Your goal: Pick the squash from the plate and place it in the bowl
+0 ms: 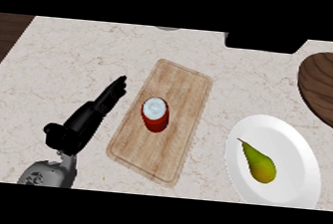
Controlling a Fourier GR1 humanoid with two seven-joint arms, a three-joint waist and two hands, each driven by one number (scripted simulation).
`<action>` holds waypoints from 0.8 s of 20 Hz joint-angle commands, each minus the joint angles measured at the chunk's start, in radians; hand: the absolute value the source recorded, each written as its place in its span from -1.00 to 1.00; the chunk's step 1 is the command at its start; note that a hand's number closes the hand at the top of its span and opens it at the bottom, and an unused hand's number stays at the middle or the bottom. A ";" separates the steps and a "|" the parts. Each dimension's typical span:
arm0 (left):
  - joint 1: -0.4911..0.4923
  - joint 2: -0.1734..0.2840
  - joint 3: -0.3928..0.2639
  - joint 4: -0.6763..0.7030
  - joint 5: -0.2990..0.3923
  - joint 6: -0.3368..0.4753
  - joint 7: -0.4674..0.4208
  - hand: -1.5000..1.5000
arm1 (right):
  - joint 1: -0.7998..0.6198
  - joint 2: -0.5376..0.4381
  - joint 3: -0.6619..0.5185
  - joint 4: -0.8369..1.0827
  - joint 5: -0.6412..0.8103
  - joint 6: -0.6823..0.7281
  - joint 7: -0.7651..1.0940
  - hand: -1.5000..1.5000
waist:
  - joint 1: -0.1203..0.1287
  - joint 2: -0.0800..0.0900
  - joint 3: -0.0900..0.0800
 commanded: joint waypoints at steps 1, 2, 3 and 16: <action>-0.012 0.015 0.012 0.010 0.007 -0.022 -0.011 0.00 | -0.132 -0.045 -0.003 0.263 0.068 -0.132 -0.075 1.00 | 0.016 0.006 0.001; -0.017 -0.015 -0.007 -0.006 -0.004 0.002 0.008 0.00 | -0.163 -0.078 0.002 0.317 0.078 -0.104 -0.078 1.00 | 0.014 0.005 0.001; 0.040 0.005 -0.013 -0.029 0.010 -0.027 -0.013 0.00 | -0.117 -0.080 0.025 0.327 0.110 -0.110 -0.079 1.00 | 0.016 0.004 0.001; -0.053 -0.018 -0.004 0.043 -0.009 -0.011 -0.010 0.00 | -0.275 -0.085 0.004 0.639 0.076 0.113 -0.175 -1.00 | 0.035 0.020 0.004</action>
